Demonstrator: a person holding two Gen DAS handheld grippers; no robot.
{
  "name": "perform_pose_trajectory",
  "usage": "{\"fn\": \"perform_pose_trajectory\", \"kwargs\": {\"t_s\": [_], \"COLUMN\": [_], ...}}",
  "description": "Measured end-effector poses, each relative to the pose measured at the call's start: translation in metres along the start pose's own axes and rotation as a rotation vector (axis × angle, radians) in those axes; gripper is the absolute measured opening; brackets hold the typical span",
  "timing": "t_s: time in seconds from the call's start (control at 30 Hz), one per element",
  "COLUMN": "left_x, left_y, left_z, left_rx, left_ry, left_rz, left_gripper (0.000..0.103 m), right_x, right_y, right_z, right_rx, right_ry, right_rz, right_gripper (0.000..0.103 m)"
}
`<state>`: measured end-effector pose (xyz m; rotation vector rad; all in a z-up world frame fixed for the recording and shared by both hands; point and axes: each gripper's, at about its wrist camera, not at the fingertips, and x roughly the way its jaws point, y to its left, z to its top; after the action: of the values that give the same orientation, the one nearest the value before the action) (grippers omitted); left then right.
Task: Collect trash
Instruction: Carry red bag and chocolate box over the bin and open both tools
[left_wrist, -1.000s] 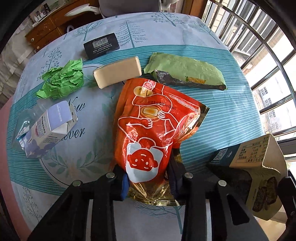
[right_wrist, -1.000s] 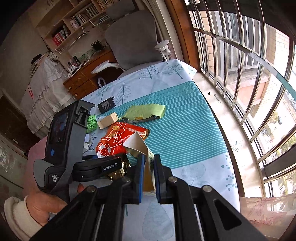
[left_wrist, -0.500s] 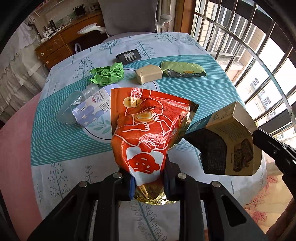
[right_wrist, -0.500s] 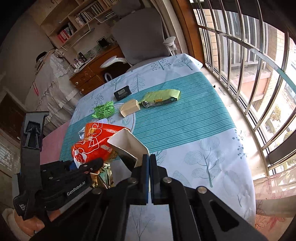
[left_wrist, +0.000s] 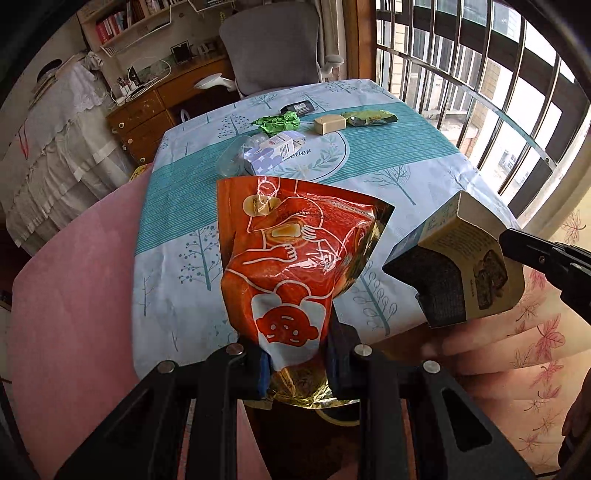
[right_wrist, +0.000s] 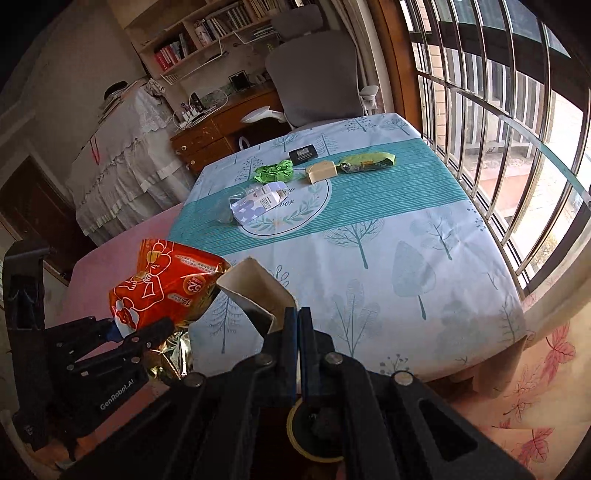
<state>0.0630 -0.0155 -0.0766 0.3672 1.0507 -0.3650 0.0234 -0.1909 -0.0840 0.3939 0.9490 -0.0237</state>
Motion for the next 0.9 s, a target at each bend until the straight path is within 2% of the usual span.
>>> {"fn": "perform_pose_trajectory", "kwargs": {"t_s": [0.27, 0.4, 0.5, 0.63, 0.77, 0.9], "left_x": [0.0, 0.021, 0.045, 0.098, 0.175, 0.254], "left_y": [-0.005, -0.022, -0.038, -0.061, -0.077, -0.094], "left_z": [-0.103, -0.138, -0.157, -0.181, -0.205, -0.23], "left_rx": [0.066, 0.086, 0.1, 0.097, 0.052, 0.034], "left_ry": [0.159, 0.251, 0.286, 0.333, 0.383, 0.398], "left_rz": [-0.025, -0.055, -0.061, -0.054, -0.051, -0.065], "left_gripper": [0.021, 0.021, 0.021, 0.021, 0.021, 0.022], "right_x": [0.005, 0.025, 0.049, 0.098, 0.161, 0.222], "right_y": [0.008, 0.002, -0.007, -0.026, -0.049, -0.073], "right_z": [-0.087, -0.116, -0.135, -0.165, -0.197, -0.228], "right_rx": [-0.013, 0.002, 0.018, 0.035, 0.061, 0.097], "right_ry": [0.163, 0.224, 0.264, 0.31, 0.348, 0.35], "right_rz": [-0.042, -0.066, -0.082, -0.108, -0.134, -0.159], "right_gripper": [0.001, 0.001, 0.001, 0.001, 0.001, 0.001]}}
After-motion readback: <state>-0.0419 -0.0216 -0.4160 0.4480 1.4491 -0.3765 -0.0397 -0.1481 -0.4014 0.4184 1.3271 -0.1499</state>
